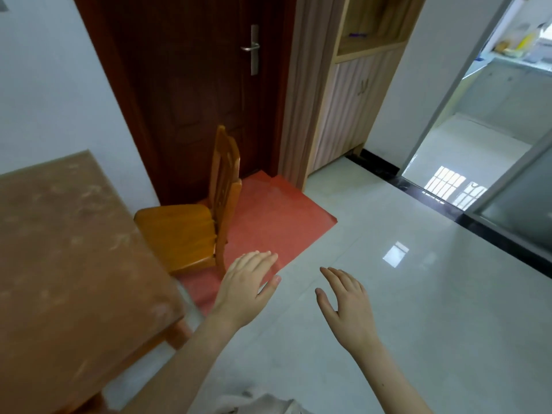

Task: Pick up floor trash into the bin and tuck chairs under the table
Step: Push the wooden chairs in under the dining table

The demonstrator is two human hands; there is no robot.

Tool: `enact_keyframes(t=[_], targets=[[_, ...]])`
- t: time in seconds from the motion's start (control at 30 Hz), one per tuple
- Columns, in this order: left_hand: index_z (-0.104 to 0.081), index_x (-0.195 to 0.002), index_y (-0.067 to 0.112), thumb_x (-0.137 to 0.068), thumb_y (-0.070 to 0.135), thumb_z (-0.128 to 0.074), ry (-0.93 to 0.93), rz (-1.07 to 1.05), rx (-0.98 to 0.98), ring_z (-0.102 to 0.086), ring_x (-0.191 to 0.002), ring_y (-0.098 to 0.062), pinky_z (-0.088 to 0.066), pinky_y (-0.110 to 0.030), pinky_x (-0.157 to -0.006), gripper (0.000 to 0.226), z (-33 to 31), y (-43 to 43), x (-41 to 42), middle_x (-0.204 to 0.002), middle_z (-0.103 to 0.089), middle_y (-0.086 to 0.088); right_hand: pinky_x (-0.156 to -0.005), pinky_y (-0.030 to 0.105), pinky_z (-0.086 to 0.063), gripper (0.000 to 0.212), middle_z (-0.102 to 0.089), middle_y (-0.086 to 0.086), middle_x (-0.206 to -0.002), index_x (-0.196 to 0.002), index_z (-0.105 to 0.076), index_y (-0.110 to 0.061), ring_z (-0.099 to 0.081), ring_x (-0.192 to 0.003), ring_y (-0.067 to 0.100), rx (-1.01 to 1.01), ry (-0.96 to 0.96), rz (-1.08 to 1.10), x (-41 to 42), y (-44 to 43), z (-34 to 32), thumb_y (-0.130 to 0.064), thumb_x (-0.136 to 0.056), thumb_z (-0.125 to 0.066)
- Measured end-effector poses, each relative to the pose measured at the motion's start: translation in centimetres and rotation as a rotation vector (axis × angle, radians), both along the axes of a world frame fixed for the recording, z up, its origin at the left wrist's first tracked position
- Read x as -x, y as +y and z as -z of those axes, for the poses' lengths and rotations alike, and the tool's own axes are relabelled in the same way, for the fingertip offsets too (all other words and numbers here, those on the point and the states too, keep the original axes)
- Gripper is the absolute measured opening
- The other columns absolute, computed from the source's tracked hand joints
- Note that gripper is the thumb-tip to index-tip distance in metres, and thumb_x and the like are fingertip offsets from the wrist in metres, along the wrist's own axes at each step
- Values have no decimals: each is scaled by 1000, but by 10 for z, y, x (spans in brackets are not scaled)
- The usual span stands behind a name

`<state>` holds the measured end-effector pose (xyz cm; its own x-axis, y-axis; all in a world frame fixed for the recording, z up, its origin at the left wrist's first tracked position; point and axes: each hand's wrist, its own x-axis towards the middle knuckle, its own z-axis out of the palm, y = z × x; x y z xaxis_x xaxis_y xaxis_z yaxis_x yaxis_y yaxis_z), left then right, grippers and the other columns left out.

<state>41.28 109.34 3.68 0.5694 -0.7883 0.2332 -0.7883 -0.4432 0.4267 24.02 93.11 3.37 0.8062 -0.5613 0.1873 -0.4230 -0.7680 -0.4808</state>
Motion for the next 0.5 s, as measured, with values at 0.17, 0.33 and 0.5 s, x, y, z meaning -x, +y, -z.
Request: enact_keyframes(t=[0.17,0.33,0.5], targets=[[-50,-137,25,-97,49,-34,-13,8,9,-39,-133,-11,-29,-34,-113,49,-5,-59,-68,-139,-52,9,-110,38,-34,54,-56,-6,-137,-137,-55,-22,-46,-130,18,-17,-9,-8,-64,-62,1,-51,-96,-37],[-53,-135,20,-97,48,-37,29,-44,-3,-43,-131,-14,-35,-37,-109,50,21,-114,-116,-136,-55,4,-107,34,-34,50,-60,-6,-132,-132,-59,-21,-50,-126,19,-36,8,-78,-122,-132,16,-49,-96,-39],[-51,-137,21,-97,50,-34,28,-171,-17,-43,-130,-14,-37,-37,-108,52,30,-186,-162,-137,-55,3,-107,40,-38,48,-61,-5,-131,-132,-59,-21,-52,-124,21,-20,40,-245,-199,-228,27,-46,-95,-41]])
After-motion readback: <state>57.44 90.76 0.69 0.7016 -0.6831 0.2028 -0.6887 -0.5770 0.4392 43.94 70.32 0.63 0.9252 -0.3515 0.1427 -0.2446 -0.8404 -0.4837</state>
